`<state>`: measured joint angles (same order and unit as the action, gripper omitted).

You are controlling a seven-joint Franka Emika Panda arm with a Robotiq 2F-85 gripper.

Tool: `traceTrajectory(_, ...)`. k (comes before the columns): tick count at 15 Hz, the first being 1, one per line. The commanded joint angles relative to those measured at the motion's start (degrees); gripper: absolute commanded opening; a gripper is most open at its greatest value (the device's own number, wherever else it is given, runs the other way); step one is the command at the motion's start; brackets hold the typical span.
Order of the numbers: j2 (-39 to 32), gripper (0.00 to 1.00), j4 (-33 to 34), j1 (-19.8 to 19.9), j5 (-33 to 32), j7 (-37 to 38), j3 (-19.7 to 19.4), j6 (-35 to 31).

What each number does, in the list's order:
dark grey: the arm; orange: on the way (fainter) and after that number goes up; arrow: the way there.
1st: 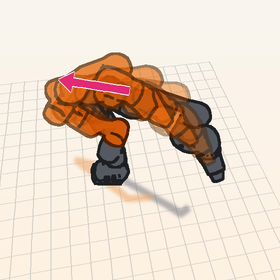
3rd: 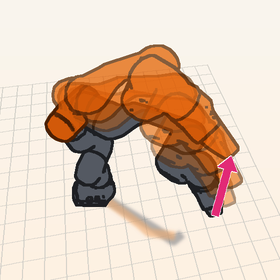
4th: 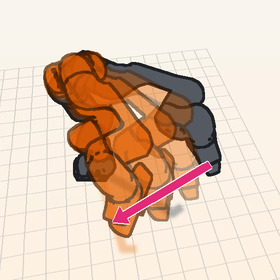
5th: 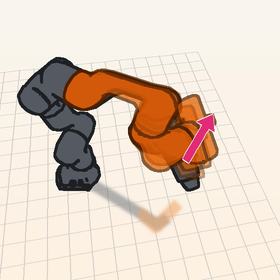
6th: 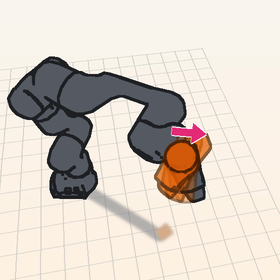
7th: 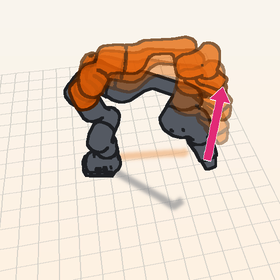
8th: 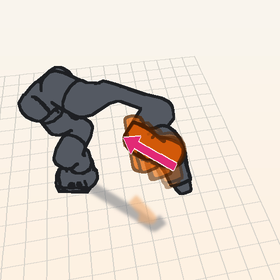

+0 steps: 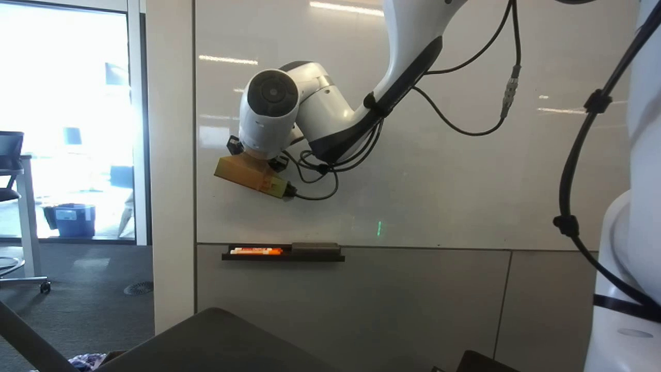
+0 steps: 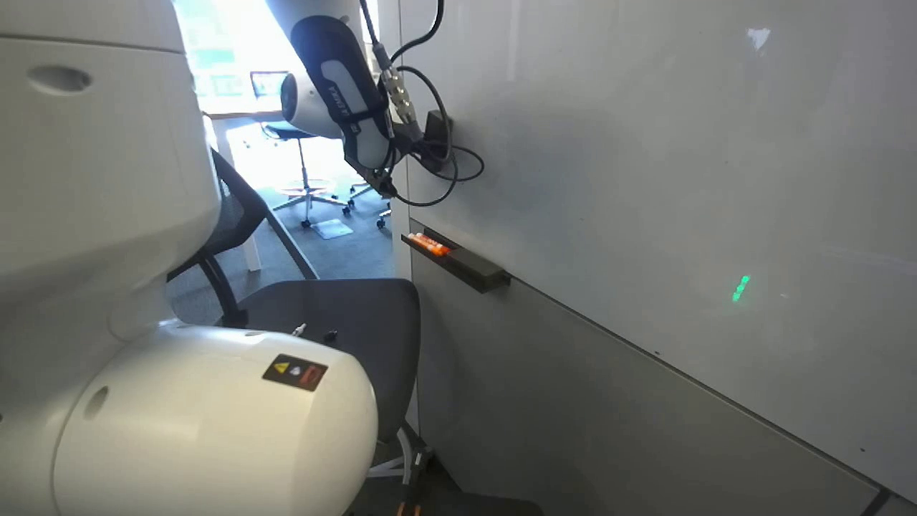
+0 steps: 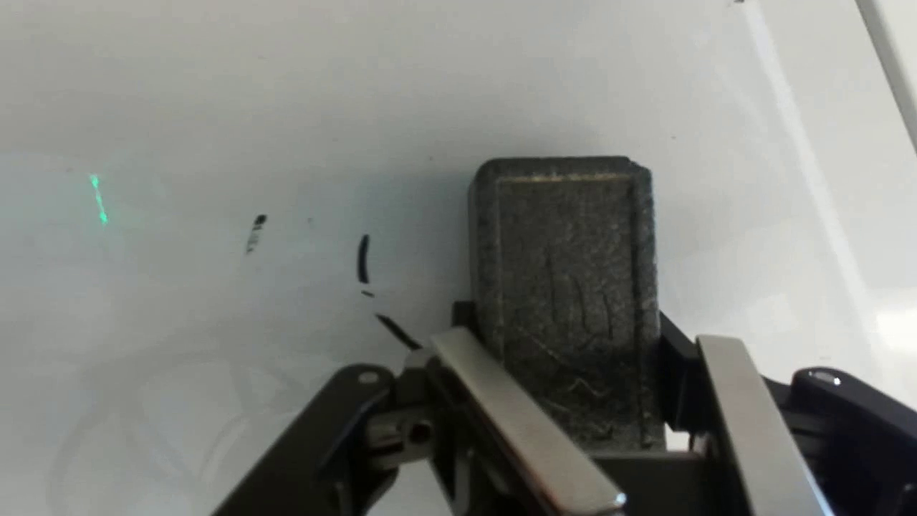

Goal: Erase the drawing on the whiteboard

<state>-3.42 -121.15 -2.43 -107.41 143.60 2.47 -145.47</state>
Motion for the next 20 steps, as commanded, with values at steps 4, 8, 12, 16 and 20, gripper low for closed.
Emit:
traceTrajectory(4,2.7,0.31,-3.4,4.6,-1.3,3.3,-4.8,2.4)
traceTrajectory(8,2.4,0.31,-4.8,4.7,-1.9,3.1,-5.8,2.0)
traceTrajectory(12,1.5,0.31,-3.7,3.3,-4.4,3.9,-4.6,2.8)
traceTrajectory(16,-2.5,0.31,0.9,2.7,-4.1,0.7,-3.8,1.2)
traceTrajectory(20,-7.9,0.31,6.6,1.6,-3.5,-4.3,-1.8,1.7)
